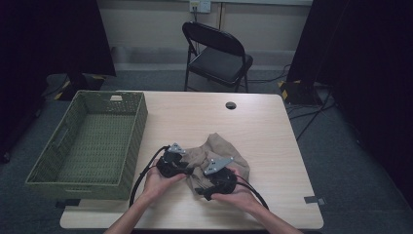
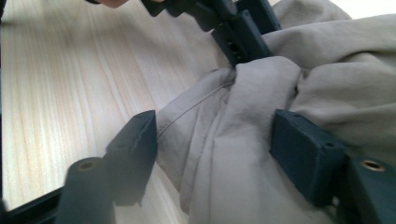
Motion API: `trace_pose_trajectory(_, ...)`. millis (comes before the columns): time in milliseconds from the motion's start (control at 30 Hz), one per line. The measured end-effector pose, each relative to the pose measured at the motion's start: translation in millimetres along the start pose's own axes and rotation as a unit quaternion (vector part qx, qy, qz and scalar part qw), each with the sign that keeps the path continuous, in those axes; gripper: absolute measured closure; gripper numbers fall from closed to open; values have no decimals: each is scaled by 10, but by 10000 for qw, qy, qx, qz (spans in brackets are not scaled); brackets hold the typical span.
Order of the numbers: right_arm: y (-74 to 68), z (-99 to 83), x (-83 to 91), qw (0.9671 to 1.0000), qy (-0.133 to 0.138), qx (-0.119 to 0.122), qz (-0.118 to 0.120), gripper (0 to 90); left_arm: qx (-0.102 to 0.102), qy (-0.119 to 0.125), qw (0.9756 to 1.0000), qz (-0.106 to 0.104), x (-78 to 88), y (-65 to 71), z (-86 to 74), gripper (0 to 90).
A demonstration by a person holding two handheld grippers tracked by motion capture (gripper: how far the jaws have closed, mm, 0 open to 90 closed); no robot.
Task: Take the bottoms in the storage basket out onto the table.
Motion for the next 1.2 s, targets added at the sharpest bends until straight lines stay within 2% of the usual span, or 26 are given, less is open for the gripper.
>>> trace_pose_trajectory(67, -29, -8, -12, 10000, 39, 43, 53, 227, 14, 28, 10000, 16, -4, -5, 3, 644)
trace_pose_trajectory(167, -63, -41, -53, 9996, -27, 270, -37, 211, 13, 16, 10000, 30, -2, -14, 2, 630)
trace_pose_trajectory(233, -72, -51, -63, 9994, -35, 337, -55, 210, 16, 21, 10000, 15, 2, -20, 3, 622)
trace_pose_trajectory(300, -66, -70, -76, 9991, -58, 391, -124, 238, 20, 11, 10000, 17, 10, -21, 5, 620)
trace_pose_trajectory(400, -34, -91, -79, 9974, -103, 570, -427, 388, -89, 70, 9999, 112, 24, -14, 14, 604)
trace_pose_trajectory(467, 0, -93, -62, 9978, -41, 454, -482, 477, -111, 57, 9999, 106, 38, -4, 20, 602)
trace_pose_trajectory(567, 24, -82, -39, 9983, 32, 351, -468, 587, -231, 177, 9995, 83, 97, 5, 62, 585)
trace_pose_trajectory(633, 25, -54, -4, 9987, 82, 329, -382, 668, -208, 315, 9993, 42, 155, 11, 102, 572)
trace_pose_trajectory(733, 45, 3, 58, 9990, 210, 253, -304, 740, -295, 552, 9980, 92, 281, 5, 165, 544)
trace_pose_trajectory(900, 123, 91, 219, 9984, 462, 148, -284, 775, -168, 905, 9957, 119, 475, -49, 196, 534)
trace_pose_trajectory(1033, 278, 210, 443, 9954, 820, -24, -503, 782, -67, 988, 9950, 164, 538, -95, 189, 531)
trace_pose_trajectory(1200, 401, 354, 680, 9910, 1158, -156, -651, 786, 43, 1069, 9941, 155, 577, -128, 205, 534)
Point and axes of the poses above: each handheld gripper's, and its own axes: x roughly backward along the jaws, z roughly out of its top, y roughly to its right, the point moved 8 cm from there along -x, roughly forward along the jaws, and after that the axes turned 7 degrees about x, right-handed, at the moved point
